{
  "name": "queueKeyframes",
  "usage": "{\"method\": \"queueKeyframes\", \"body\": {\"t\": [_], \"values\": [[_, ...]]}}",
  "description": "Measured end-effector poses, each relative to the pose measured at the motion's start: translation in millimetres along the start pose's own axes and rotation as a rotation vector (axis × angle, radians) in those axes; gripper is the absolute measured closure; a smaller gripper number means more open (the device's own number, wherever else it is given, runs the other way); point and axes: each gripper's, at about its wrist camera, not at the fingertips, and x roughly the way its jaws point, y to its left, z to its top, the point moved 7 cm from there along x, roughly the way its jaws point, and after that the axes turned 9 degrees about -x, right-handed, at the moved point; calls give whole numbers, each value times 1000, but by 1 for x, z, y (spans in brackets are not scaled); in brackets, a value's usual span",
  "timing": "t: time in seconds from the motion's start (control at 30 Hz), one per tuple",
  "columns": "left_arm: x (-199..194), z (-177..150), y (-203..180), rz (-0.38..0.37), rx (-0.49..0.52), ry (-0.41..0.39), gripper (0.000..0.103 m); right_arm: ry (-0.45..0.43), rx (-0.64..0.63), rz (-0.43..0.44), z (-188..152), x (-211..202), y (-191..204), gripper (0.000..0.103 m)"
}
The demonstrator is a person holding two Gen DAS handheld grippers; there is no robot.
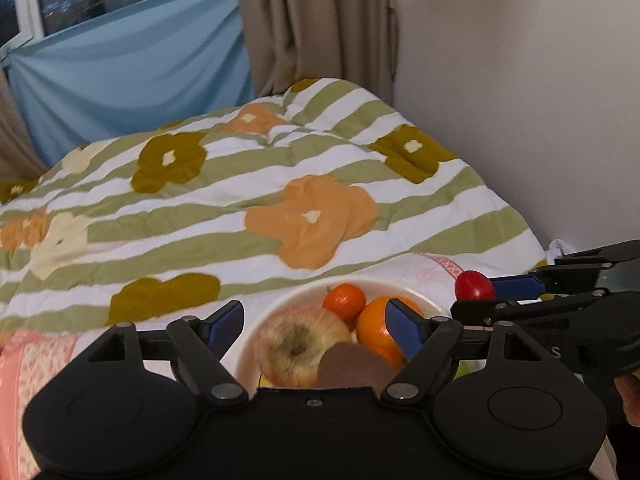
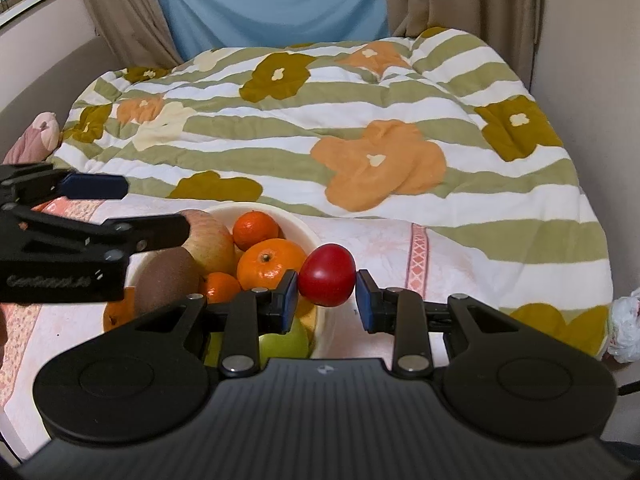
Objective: Organize fruits
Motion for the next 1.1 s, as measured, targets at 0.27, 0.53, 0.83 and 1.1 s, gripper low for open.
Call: {"method": "queueKeyframes", "body": {"t": [0.27, 0.53, 0.83, 1.1], "values": [[-9, -9, 12, 26, -50, 8, 22, 5, -19, 31, -5, 12, 8, 42], [-28, -23, 18, 26, -57, 0, 22, -26, 29, -20, -9, -2, 4, 14], [-95, -28, 31, -16, -85, -76, 22, -103, 56, -126, 2, -86, 33, 14], [-191, -34, 52, -60, -108, -193, 22, -214, 61, -213, 8, -188, 98, 3]]}}
